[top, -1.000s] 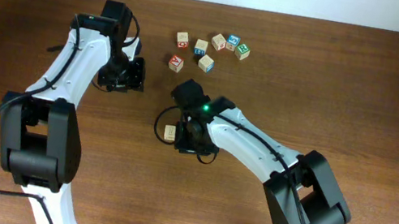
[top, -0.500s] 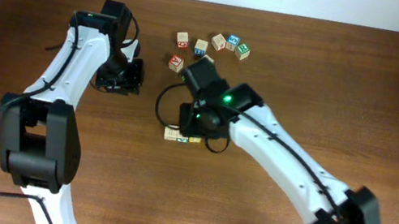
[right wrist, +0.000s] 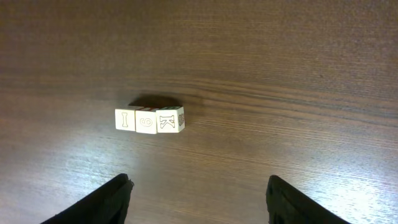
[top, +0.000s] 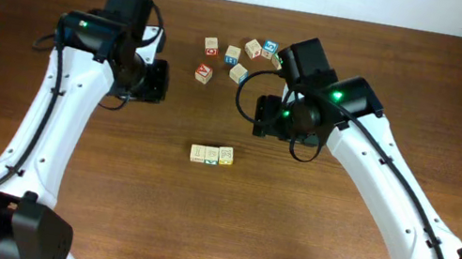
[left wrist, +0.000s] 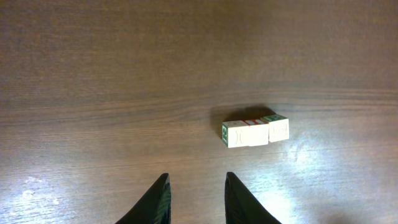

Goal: Rotate 3 blocks

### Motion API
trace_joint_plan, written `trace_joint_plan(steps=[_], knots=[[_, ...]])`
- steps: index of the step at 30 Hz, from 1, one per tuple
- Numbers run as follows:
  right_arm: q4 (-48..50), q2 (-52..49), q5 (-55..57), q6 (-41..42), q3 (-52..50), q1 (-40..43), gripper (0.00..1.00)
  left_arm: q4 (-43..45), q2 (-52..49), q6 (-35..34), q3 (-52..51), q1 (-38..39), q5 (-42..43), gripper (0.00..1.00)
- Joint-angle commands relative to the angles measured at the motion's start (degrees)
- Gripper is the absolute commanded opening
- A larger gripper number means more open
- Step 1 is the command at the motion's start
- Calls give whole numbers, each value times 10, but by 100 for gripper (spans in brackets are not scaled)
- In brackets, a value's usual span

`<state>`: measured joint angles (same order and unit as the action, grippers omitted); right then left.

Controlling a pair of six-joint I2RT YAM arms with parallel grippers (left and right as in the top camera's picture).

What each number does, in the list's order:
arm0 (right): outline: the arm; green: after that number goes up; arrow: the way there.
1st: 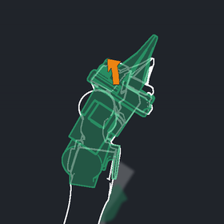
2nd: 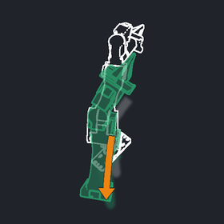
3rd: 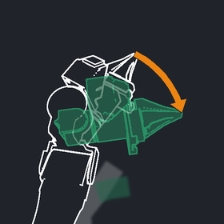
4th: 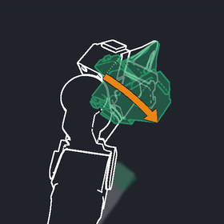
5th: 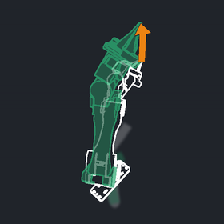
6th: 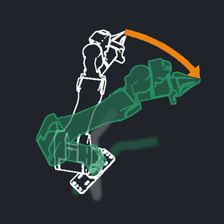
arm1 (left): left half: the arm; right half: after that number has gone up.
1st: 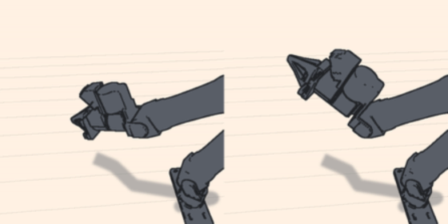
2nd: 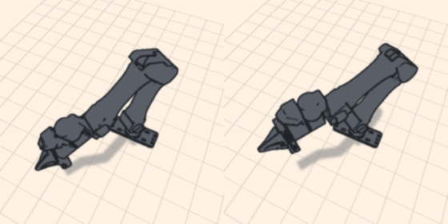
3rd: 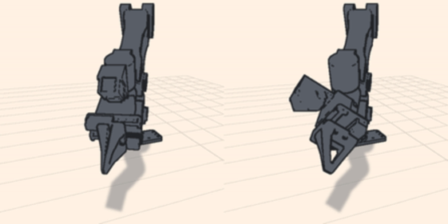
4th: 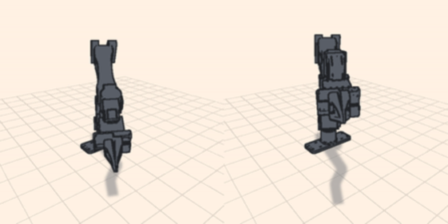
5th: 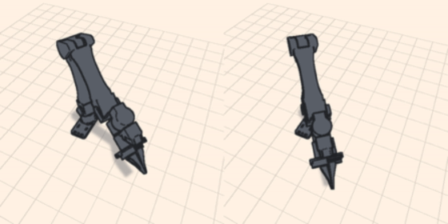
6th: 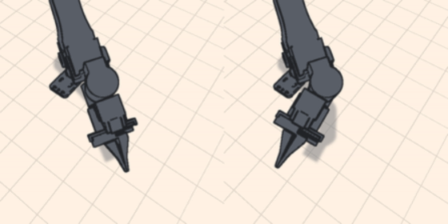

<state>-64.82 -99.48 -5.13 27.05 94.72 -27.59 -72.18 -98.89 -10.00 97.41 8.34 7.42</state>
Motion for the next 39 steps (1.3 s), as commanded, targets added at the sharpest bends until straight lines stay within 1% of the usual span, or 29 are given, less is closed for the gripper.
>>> trace_joint_plan(steps=[1, 5, 6, 7, 10, 12, 16, 23, 28, 31, 34, 39], knots=[[-4, 7, 9, -14, 7, 3, 75, -3, 12, 7, 8, 8, -14, 27], [-6, 6, 9, -14, 3, 3, 79, -3, 12, 7, 8, 8, -15, 31], [-6, 4, 9, -14, 3, 3, 80, -3, 12, 7, 8, 8, -15, 36], [-6, 4, 9, -14, 3, 3, 81, -3, 12, 7, 8, 8, -15, 38], [-6, -1, 9, -14, 3, 3, 81, -1, 12, 7, 8, 8, -15, 40], [-6, -10, 9, -14, 3, 3, 82, 5, 12, 7, 8, 8, -15, 37], [-10, -19, 9, -14, 3, 3, 82, 16, 12, 7, 8, 8, -14, 35], [-7, -19, -4, -13, 3, 3, 82, 16, 12, 6, 8, 8, -8, 36], [-3, -20, -3, -14, 3, 3, 82, 21, 11, 2, 7, 8, -8, 35], [3, -22, -2, -26, 3, 3, 81, 38, 11, -10, -7, 8, -8, 31], [11, -34, -2, -29, 3, 3, 74, 72, 11, -28, -39, 8, -6, 26], [21, -65, -8, -29, 3, 2, 69, 115, 11, -28, -86, 8, 14, 24]])
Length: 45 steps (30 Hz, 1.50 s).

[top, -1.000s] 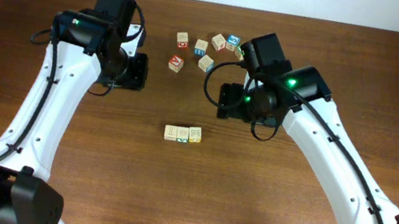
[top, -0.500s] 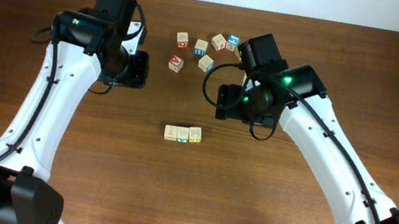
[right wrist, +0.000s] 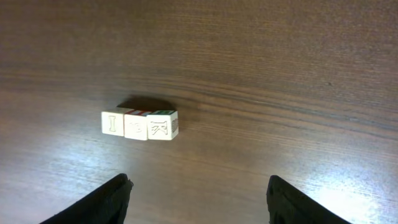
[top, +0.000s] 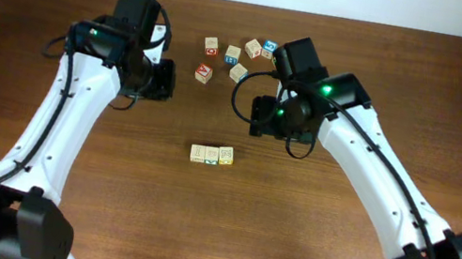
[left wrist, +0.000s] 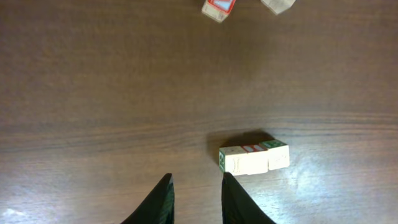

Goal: Rotate 3 blocks

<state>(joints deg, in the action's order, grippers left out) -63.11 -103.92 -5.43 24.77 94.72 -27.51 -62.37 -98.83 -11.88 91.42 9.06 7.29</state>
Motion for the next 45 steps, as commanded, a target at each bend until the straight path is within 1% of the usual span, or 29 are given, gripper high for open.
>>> trace_joint_plan(steps=[1, 4, 7, 10, 13, 14, 15, 17, 19, 24, 29, 34, 40, 45], knots=[[7, -28, -7, -10, 3, 1, 69, 26, 10, -9, -36, 2, 15, 24], [12, -54, -23, -21, 3, 1, 68, 53, 1, -9, -63, 15, 23, 22], [11, -73, -32, -21, 3, 2, 66, 61, -22, -9, -73, 34, 24, 21], [14, -85, -32, -21, -1, 2, 50, 62, -53, -9, -73, 47, 23, 18], [20, -97, -31, -21, -13, 2, 36, 60, -84, -9, -73, 48, 23, 8], [27, -100, -31, -21, -20, 2, 31, 60, -92, -9, -73, 48, 23, 6], [42, -103, -32, -21, -29, 2, 23, 60, -100, -9, -73, 48, 23, 3], [69, -105, -32, -21, -45, 0, 17, 63, -107, -9, -73, 48, 23, 3], [112, -106, -32, -20, -74, -2, 15, 68, -110, -9, -73, 48, 21, 4], [218, -106, -83, -12, -144, -3, 13, 79, -111, -9, -73, 48, 8, 5], [265, -109, -83, 29, -182, -3, 13, 80, -111, -9, -73, 48, 8, 4], [269, -109, -100, 42, -195, -5, 13, 84, -111, -9, -73, 48, 8, 4], [273, -109, -101, 56, -196, -38, 13, 86, -111, -9, -73, 48, 8, 5], [265, -109, -102, 63, -196, -41, 13, 86, -111, -9, -73, 48, 8, 4]])
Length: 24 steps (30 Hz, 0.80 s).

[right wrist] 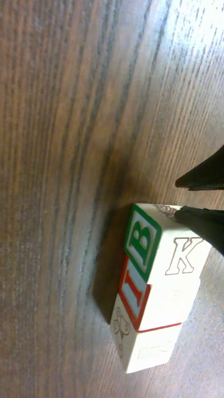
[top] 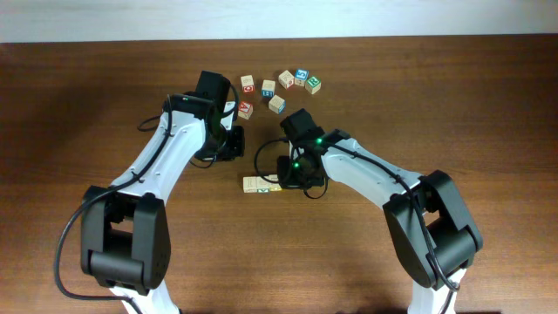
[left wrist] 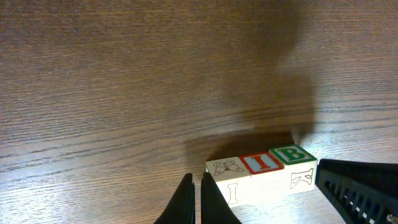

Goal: Rotate 3 blocks

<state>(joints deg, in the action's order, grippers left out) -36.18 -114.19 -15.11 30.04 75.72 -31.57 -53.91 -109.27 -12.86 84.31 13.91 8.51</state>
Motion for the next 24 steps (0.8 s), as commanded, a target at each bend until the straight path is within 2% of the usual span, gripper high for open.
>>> trace_joint_plan(steps=[1, 5, 8, 11, 14, 16, 24], knots=[[-5, -6, -10, 12, -6, 0, 13, 1, -7, 1, -2, -1, -4, 5], [-4, -6, -12, 20, -6, 1, 13, 0, -7, 1, -2, -1, -4, 5], [-4, -5, -25, 15, -5, 20, 11, -13, -6, 7, 9, -15, -1, 1], [-5, 3, -90, -26, -5, 58, 11, -61, -6, 50, 45, -45, 45, 0], [-7, 3, -177, -78, -5, 93, 11, -100, -7, 127, 53, -64, 125, 0], [-10, 3, -177, -87, -5, 95, 11, -112, -7, 153, 37, -66, 136, 0], [9, -2, -177, -89, -6, 91, 9, 19, -7, 139, -78, -66, 170, 0]])
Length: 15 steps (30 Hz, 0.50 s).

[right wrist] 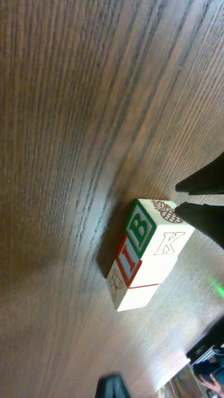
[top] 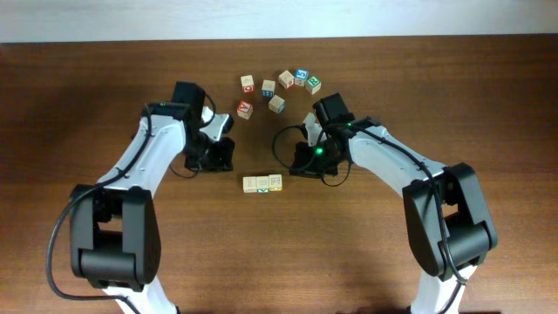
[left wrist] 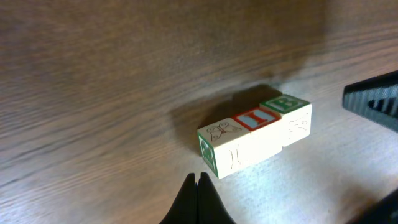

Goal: Rotate 3 blocks

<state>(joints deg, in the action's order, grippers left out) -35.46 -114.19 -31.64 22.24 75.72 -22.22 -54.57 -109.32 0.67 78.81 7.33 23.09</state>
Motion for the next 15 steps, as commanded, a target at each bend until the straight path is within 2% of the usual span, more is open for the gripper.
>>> trace_joint_plan(steps=[1, 8, 15], knots=[[2, -2, -11, -11, -6, -3, 9, 37, -6, 1, -29, 0, 24, 0], [1, -5, 61, 8, -6, -31, 9, 45, -6, -16, -35, 2, -37, 0], [1, -7, 83, 27, -12, -46, 9, 57, -6, -16, -62, 2, -44, 0]])
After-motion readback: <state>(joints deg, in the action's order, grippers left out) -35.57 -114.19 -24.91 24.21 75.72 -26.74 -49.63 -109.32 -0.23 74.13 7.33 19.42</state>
